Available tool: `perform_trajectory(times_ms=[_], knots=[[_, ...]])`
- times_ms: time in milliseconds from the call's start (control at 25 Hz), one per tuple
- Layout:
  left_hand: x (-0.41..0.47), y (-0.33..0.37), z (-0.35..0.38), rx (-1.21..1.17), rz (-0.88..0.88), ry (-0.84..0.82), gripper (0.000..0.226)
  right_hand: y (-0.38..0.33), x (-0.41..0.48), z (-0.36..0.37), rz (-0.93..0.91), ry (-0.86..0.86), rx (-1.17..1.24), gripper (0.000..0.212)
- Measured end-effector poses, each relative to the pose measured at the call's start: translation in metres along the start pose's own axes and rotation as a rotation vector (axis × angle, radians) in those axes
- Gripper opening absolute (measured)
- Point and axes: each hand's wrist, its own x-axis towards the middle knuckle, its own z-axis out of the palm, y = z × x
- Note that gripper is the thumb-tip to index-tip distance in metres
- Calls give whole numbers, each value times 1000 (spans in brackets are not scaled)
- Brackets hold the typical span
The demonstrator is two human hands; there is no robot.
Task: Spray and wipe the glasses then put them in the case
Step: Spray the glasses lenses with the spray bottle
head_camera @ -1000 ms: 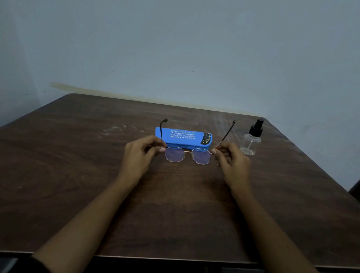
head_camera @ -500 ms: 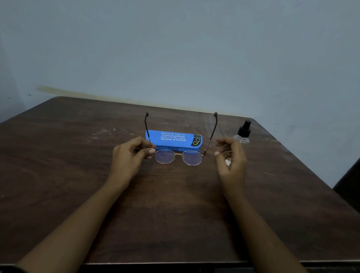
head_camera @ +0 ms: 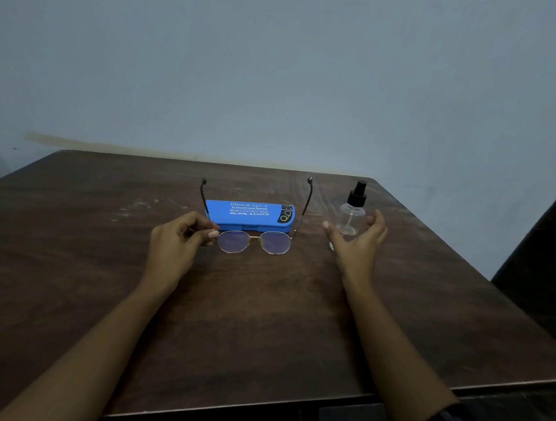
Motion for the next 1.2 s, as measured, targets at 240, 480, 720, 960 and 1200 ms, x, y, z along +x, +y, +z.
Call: perform_trajectory(times_ms=[240, 480, 720, 960, 1200], knots=[[0, -1, -2, 61, 7, -13, 4, 7, 7, 1, 33, -112, 42, 72], [-1, 0, -2, 77, -5, -45, 13, 4, 6, 0, 41, -69, 53, 61], [1, -4, -2, 8, -14, 7, 5, -12, -7, -2, -45, -125, 156, 67], [3, -6, -3, -25, -16, 98, 4, -27, -26, 1, -115, -246, 300, 65], [9, -9, -8, -58, -18, 198, 7, -39, -36, -1, -179, -297, 244, 67]])
